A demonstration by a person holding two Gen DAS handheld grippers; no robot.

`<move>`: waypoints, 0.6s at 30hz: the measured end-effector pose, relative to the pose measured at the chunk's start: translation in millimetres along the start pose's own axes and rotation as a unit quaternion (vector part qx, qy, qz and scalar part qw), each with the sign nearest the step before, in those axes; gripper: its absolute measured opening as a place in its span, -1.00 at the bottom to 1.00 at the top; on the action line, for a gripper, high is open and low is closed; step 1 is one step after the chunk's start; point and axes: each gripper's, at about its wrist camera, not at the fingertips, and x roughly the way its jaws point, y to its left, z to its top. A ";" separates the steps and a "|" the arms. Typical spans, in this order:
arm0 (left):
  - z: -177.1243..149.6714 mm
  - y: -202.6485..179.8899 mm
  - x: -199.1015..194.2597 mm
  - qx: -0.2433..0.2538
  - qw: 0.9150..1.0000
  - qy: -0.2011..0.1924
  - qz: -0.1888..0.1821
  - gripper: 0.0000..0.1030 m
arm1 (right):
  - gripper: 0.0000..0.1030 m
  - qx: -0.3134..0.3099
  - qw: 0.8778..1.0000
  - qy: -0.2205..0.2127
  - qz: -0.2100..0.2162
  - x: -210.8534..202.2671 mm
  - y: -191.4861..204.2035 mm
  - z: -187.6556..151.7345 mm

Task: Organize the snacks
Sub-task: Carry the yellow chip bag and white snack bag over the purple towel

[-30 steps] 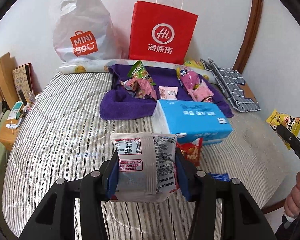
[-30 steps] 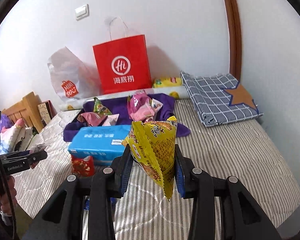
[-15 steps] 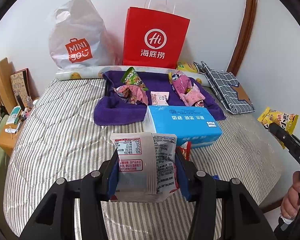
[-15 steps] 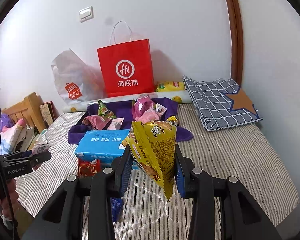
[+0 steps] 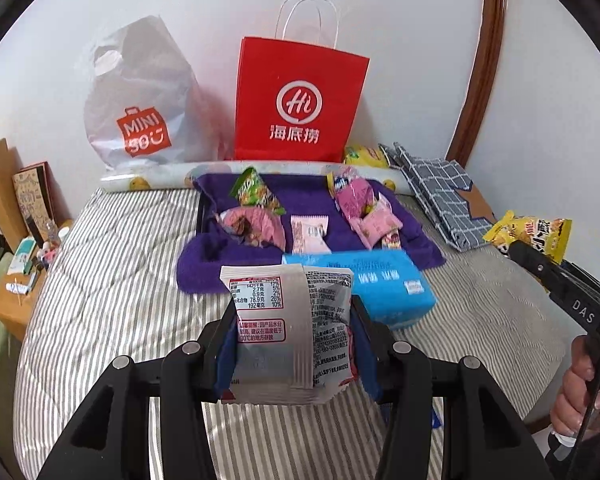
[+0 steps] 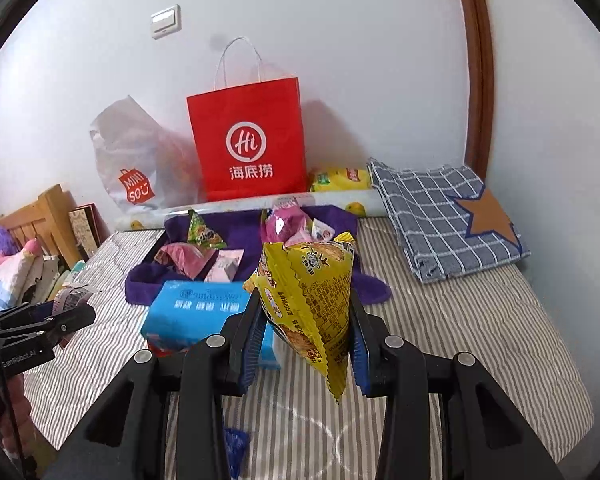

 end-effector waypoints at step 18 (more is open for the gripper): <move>64.8 -1.4 42.3 0.000 1.000 -0.016 -0.004 -0.08 | -0.26 -0.002 1.000 -0.012 0.012 68.6 8.6 59.6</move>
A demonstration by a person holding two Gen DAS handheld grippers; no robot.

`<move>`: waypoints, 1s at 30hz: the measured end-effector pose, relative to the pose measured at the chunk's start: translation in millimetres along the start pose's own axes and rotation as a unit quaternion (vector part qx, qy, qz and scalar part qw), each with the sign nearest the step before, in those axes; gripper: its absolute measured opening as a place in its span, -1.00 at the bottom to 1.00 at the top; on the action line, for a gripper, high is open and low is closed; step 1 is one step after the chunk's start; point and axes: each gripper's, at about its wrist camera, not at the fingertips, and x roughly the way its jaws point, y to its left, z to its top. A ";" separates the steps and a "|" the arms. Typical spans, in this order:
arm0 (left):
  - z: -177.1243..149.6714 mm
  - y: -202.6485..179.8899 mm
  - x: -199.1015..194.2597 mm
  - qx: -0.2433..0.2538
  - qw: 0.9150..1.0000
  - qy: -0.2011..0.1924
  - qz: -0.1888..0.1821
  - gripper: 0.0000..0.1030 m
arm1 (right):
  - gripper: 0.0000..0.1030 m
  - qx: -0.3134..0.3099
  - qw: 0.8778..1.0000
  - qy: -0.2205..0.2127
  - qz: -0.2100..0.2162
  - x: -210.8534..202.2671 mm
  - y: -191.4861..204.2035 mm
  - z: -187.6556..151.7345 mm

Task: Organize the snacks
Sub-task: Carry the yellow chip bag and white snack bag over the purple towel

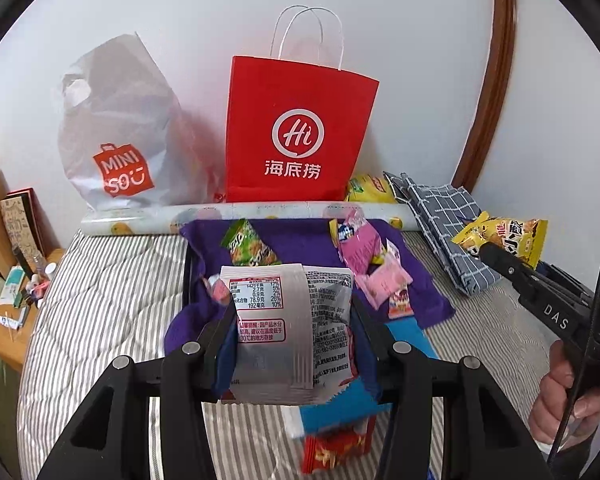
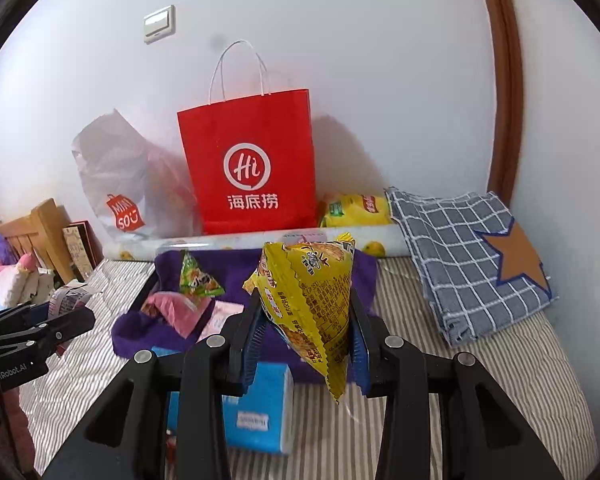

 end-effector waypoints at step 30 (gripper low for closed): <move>25.4 54.8 126.3 -0.056 0.997 0.047 -0.009 -0.08 | -0.26 0.010 0.996 0.067 0.052 134.7 0.4 6.6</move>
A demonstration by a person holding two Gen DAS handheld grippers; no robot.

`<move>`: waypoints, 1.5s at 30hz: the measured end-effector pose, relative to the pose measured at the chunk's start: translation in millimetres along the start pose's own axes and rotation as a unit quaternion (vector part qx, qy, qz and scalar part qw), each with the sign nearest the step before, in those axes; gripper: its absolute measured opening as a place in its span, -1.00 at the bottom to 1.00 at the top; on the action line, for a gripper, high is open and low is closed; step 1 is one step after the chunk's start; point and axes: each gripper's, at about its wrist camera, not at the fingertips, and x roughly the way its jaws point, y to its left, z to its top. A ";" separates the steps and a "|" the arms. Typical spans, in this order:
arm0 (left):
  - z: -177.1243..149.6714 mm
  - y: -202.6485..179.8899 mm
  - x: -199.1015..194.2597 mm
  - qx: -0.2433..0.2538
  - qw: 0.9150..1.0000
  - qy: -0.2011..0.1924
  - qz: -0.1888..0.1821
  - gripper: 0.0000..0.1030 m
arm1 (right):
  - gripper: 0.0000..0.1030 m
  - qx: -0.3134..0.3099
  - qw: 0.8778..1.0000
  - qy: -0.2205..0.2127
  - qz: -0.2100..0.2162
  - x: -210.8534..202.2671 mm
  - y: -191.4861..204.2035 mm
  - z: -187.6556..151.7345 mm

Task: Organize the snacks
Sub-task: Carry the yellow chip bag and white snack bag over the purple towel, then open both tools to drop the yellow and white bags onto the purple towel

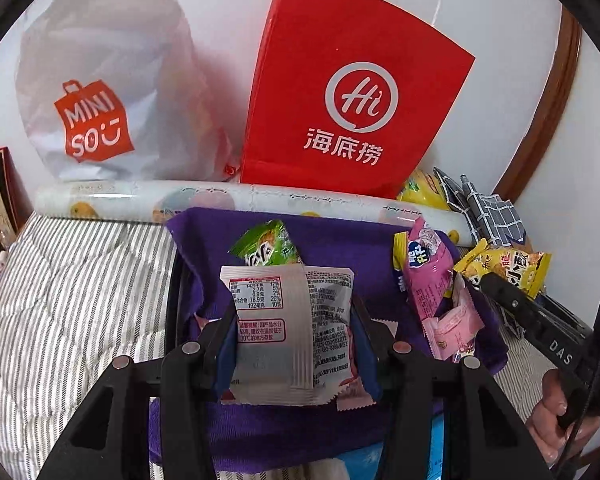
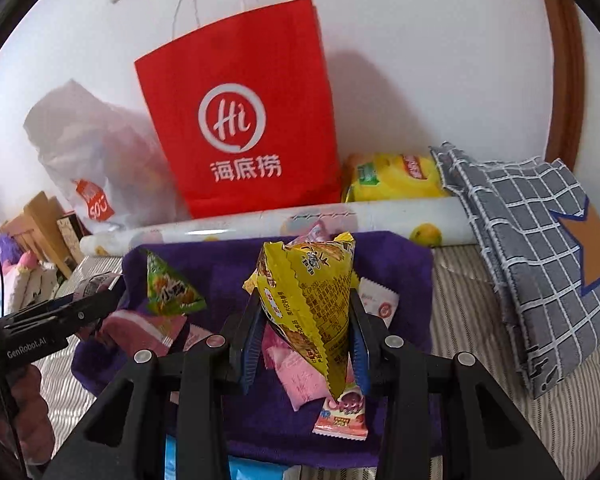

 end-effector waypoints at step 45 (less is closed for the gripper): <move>-18.6 -23.8 16.8 0.036 0.999 -0.016 -0.016 -0.03 | 0.18 -0.009 0.999 0.018 0.034 2.4 9.9 -12.7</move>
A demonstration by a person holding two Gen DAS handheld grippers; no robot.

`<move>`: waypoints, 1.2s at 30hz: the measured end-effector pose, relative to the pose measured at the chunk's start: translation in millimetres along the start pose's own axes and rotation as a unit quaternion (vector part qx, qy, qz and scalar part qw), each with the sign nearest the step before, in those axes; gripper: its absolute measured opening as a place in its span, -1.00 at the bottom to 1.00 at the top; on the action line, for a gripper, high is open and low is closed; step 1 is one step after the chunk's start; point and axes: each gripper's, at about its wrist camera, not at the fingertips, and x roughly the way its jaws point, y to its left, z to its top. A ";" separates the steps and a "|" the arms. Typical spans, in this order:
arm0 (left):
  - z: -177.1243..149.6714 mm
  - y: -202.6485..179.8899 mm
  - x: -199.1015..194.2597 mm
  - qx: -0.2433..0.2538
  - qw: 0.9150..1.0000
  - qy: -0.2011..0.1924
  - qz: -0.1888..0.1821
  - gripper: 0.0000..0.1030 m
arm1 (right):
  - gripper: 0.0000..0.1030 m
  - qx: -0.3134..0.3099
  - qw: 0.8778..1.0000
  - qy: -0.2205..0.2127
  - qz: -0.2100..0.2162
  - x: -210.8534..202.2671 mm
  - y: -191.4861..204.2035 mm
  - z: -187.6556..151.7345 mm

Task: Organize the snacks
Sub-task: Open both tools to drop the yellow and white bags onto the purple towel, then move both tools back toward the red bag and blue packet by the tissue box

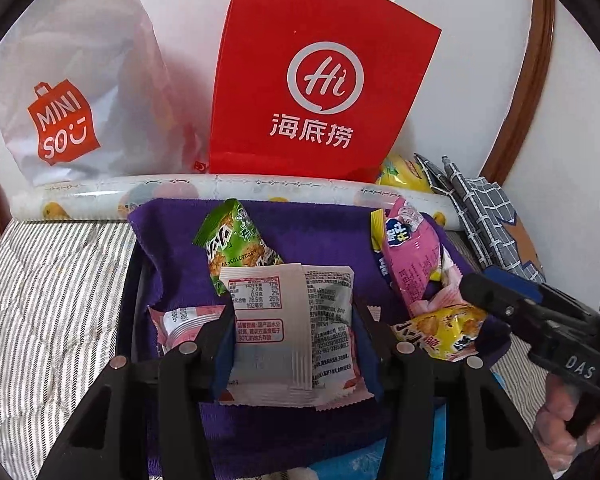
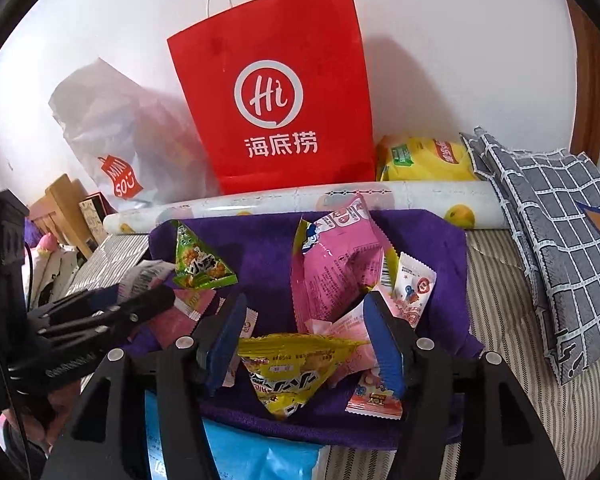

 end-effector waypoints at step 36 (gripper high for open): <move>15.8 20.5 -64.3 -0.044 0.998 -0.047 -0.006 0.39 | 0.23 -0.002 0.994 -0.044 -0.101 -105.5 17.7 -18.3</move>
